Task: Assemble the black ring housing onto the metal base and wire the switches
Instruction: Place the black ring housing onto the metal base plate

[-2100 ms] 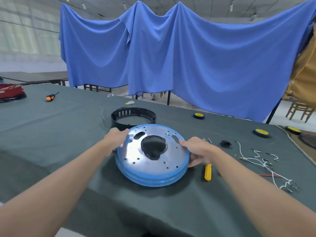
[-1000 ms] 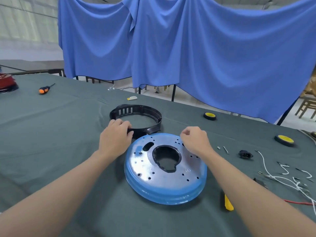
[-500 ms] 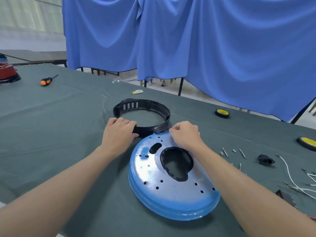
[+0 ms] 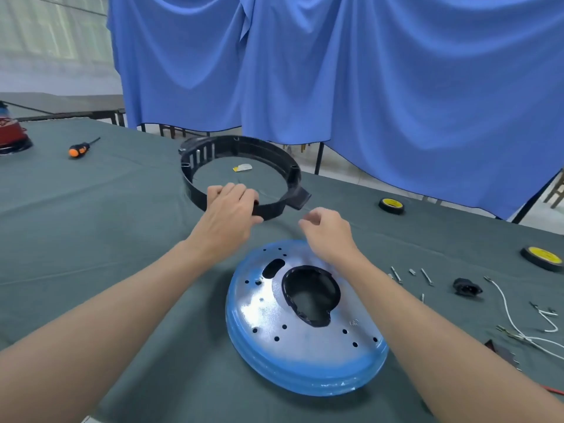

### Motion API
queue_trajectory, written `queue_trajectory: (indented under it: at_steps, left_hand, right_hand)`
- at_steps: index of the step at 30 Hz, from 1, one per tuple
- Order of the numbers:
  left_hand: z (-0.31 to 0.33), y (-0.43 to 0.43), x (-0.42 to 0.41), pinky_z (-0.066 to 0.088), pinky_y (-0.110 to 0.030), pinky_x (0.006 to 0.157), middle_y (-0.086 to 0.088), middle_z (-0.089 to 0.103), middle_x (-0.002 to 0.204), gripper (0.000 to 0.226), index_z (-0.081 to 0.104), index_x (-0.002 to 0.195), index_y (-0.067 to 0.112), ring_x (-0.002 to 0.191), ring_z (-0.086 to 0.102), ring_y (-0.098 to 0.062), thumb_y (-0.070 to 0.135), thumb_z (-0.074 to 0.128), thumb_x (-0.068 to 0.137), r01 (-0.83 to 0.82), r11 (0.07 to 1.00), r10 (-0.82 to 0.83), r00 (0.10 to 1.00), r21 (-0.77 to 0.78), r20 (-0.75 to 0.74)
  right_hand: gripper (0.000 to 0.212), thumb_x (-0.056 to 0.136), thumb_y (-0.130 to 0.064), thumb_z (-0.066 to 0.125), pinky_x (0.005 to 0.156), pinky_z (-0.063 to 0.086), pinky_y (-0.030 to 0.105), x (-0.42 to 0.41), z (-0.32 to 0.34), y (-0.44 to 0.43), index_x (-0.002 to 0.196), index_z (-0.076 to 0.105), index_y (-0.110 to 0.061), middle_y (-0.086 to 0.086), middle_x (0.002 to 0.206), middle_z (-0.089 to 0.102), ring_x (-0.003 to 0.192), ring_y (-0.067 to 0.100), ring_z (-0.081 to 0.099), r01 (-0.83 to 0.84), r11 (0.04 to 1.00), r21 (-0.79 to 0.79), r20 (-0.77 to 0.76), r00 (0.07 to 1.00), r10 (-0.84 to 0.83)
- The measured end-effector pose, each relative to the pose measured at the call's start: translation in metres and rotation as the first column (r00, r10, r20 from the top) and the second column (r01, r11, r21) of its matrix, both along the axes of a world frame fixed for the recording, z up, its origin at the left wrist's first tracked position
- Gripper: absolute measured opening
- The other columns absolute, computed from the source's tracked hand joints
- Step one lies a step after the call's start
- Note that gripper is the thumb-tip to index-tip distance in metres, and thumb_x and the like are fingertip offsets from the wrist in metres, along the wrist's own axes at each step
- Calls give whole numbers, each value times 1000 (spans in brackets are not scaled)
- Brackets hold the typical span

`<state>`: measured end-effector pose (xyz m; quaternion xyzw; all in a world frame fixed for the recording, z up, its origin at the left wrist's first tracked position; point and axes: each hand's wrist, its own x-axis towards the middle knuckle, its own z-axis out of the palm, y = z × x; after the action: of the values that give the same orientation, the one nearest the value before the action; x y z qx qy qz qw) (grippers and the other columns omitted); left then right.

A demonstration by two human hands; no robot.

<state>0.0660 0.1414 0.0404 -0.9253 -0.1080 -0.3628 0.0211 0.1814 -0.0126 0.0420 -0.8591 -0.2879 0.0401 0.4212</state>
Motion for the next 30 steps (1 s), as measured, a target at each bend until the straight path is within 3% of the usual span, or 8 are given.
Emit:
queue_trajectory:
  at_steps: [2,4,7,10,13,18,24,30]
  left_hand:
    - [7,-7,-1,22,-35,81,-12,60,91,25,64,100,0,92,55,-32,19,72,87,50,999,-50,999,-9,9]
    - [8,-18,-4,21,-32,83,-10,58,92,28,63,104,0,94,54,-30,23,70,90,91,996,-90,996,-21,24]
    - [4,-31,-7,17,-28,82,-6,51,92,29,62,107,0,94,52,-28,25,68,91,139,989,-136,989,-48,52]
    - [5,-42,-11,15,-27,78,-6,50,89,28,63,104,-1,91,53,-29,22,69,91,162,986,-159,985,-41,62]
    - [13,-52,-15,17,-29,77,-11,55,88,26,64,100,-1,87,55,-32,20,72,88,182,983,-183,982,15,49]
    - [26,-69,-22,28,-38,77,-11,56,79,25,63,91,-1,75,55,-32,22,71,86,235,959,-244,969,156,42]
    - [31,-85,-25,30,-37,75,-13,55,76,23,63,86,-4,71,54,-32,15,75,82,275,955,-288,949,113,124]
    - [27,-106,-17,49,-43,62,-11,59,75,31,63,80,0,69,56,-32,22,84,76,297,933,-314,948,204,58]
  right_hand:
    - [21,95,-23,45,76,45,33,-3,5,-1,104,62,-14,0,97,64,95,21,56,41,992,116,-54,998,-35]
    - [24,94,-15,39,75,53,37,-7,12,-4,100,62,-15,4,92,66,83,21,60,116,951,287,-205,977,-57]
    - [28,93,-7,40,67,61,35,-14,25,-13,90,67,-9,8,77,69,71,24,65,240,808,538,-477,877,57]
    - [27,96,-18,47,66,62,37,-18,31,-29,81,67,-10,10,81,69,69,25,66,249,799,548,-504,861,77]
    - [29,98,-30,54,63,60,35,-20,36,-43,94,66,-4,11,87,68,76,27,66,237,815,529,-522,848,93]
    - [21,92,-24,66,65,58,31,-25,50,-66,97,66,-4,5,74,68,66,23,63,235,760,606,-629,726,277]
    - [10,94,-14,62,37,27,20,-29,67,-78,91,54,-7,5,73,50,49,11,36,191,711,677,-506,821,262]
    - [33,96,-17,56,50,41,24,-42,80,-77,70,37,-16,1,66,42,48,12,46,58,767,639,-135,990,38]
